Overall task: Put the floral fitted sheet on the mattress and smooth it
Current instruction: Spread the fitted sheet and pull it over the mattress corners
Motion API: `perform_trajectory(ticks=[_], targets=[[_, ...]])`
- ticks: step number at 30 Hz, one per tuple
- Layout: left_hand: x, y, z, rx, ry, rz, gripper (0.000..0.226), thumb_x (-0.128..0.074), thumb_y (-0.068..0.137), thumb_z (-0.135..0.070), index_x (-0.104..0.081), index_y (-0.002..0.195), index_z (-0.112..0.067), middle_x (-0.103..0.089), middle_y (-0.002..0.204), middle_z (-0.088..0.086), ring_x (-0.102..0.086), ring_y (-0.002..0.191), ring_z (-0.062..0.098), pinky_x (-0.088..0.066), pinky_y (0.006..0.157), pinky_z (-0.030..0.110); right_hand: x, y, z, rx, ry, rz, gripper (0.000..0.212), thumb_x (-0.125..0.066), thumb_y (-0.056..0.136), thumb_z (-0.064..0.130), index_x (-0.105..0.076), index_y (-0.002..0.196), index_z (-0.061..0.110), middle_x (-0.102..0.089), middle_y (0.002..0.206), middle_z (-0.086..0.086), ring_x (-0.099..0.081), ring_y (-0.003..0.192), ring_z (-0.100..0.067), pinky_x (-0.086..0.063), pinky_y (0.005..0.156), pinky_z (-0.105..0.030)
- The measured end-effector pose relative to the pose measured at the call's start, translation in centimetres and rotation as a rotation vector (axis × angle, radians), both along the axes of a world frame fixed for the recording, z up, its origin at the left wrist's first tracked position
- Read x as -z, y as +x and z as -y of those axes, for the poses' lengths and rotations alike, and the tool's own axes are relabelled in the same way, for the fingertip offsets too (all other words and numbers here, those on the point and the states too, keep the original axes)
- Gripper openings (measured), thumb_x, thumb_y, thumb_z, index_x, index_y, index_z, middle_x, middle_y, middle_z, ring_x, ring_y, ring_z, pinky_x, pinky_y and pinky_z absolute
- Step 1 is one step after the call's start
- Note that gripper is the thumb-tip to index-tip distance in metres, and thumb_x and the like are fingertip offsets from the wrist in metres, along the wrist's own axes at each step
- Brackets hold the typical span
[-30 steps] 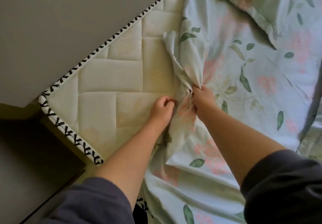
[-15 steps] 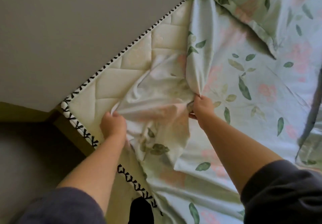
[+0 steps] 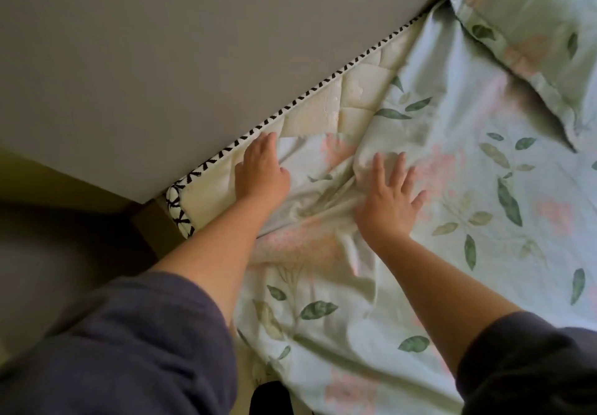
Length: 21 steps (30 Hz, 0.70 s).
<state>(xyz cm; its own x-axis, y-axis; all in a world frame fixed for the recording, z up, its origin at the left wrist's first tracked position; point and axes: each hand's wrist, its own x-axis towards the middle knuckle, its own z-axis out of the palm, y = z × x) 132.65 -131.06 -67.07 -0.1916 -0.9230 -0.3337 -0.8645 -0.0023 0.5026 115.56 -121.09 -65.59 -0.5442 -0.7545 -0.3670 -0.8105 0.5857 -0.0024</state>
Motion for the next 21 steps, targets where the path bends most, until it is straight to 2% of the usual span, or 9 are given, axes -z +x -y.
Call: perform_trajectory(ticks=[2, 3, 6, 8, 9, 12, 14, 17, 21], targets=[[0.8, -1.4, 1.4, 0.06, 0.096, 0.009, 0.066, -0.048, 0.089, -0.018, -0.019, 0.148, -0.021, -0.031, 0.151, 0.005, -0.027, 0.138, 0.026, -0.028, 0.106, 0.043, 0.7, -0.4, 0.1, -0.089, 0.118, 0.082, 0.083, -0.047, 0.086, 0.008, -0.002, 0.15, 0.036, 0.01, 0.161, -0.001, 0.003, 0.147, -0.032, -0.005, 0.117, -0.057], [1.2, -1.8, 1.8, 0.086, 0.114, 0.02, 0.064, -0.05, 0.088, -0.019, -0.023, 0.146, -0.023, -0.038, 0.146, 0.005, -0.031, 0.134, 0.027, -0.029, 0.104, 0.042, 1.0, -0.5, 0.0, -0.113, 0.177, 0.137, 0.081, -0.05, 0.086, 0.011, -0.005, 0.149, 0.034, 0.003, 0.161, -0.001, -0.004, 0.147, -0.032, -0.011, 0.116, -0.058], [1.9, -1.7, 2.1, 0.065, 0.141, -0.115, 0.037, -0.056, 0.084, -0.017, -0.051, 0.12, -0.025, -0.059, 0.117, 0.001, -0.052, 0.112, 0.027, -0.04, 0.087, 0.034, 1.6, -0.6, 0.1, -0.13, 0.231, 0.208, 0.076, -0.05, 0.084, 0.016, -0.013, 0.148, 0.032, -0.011, 0.158, 0.0, -0.018, 0.142, -0.032, -0.022, 0.111, -0.056], [2.0, -1.0, 1.4, 0.029, 0.114, -0.229, 0.013, -0.057, 0.082, -0.016, -0.053, 0.092, -0.023, -0.058, 0.086, -0.002, -0.055, 0.085, 0.026, -0.038, 0.065, 0.03, 1.3, -1.1, 0.5, -0.126, 0.209, 0.186, 0.059, -0.043, 0.086, 0.018, -0.031, 0.142, 0.033, -0.029, 0.15, 0.001, -0.029, 0.135, -0.03, -0.027, 0.107, -0.053], [1.9, -0.4, 0.9, -0.001, 0.081, -0.252, 0.01, -0.057, 0.082, -0.016, -0.048, 0.083, -0.021, -0.053, 0.074, -0.003, -0.05, 0.073, 0.025, -0.034, 0.056, 0.03, 1.0, -1.4, 0.8, -0.132, 0.209, 0.153, 0.049, -0.04, 0.088, 0.019, -0.041, 0.135, 0.032, -0.038, 0.143, 0.002, -0.035, 0.131, -0.029, -0.028, 0.105, -0.052], [0.8, 3.0, -1.6, -0.061, 0.045, -0.221, 0.017, -0.055, 0.087, -0.024, -0.05, 0.075, -0.012, -0.051, 0.063, -0.006, -0.047, 0.065, 0.025, -0.033, 0.054, 0.031, -0.4, -1.1, 1.9, -0.115, 0.244, 0.109, 0.035, -0.037, 0.091, 0.024, -0.058, 0.119, 0.023, -0.054, 0.126, -0.003, -0.044, 0.121, -0.028, -0.032, 0.099, -0.045], [-0.1, 6.1, -3.2, -0.072, 0.065, -0.102, 0.032, -0.05, 0.092, -0.036, -0.053, 0.073, -0.01, -0.055, 0.064, -0.001, -0.054, 0.068, 0.029, -0.038, 0.058, 0.032, -1.4, 0.2, 2.8, -0.072, 0.217, 0.161, 0.033, -0.037, 0.092, 0.028, -0.058, 0.116, 0.02, -0.058, 0.12, -0.005, -0.049, 0.115, -0.029, -0.033, 0.096, -0.043], [-3.4, 9.2, -4.3, -0.146, -0.006, -0.088, 0.048, -0.042, 0.097, -0.041, -0.038, 0.057, -0.015, -0.043, 0.053, 0.004, -0.047, 0.058, 0.029, -0.03, 0.052, 0.033, -3.4, 2.8, 3.6, -0.074, 0.105, 0.226, 0.034, -0.035, 0.091, 0.028, -0.054, 0.117, 0.017, -0.057, 0.118, -0.008, -0.051, 0.108, -0.029, -0.034, 0.091, -0.043], [-9.4, 9.5, -3.9, -0.13, -0.124, -0.217, 0.044, -0.054, 0.093, -0.026, -0.035, 0.057, -0.01, -0.036, 0.051, 0.004, -0.036, 0.053, 0.024, -0.023, 0.052, 0.033, -6.2, 7.0, 4.1, -0.091, -0.126, 0.418, 0.059, -0.04, 0.093, 0.021, -0.017, 0.147, 0.028, -0.05, 0.127, -0.009, -0.053, 0.109, -0.032, -0.045, 0.084, -0.041]])
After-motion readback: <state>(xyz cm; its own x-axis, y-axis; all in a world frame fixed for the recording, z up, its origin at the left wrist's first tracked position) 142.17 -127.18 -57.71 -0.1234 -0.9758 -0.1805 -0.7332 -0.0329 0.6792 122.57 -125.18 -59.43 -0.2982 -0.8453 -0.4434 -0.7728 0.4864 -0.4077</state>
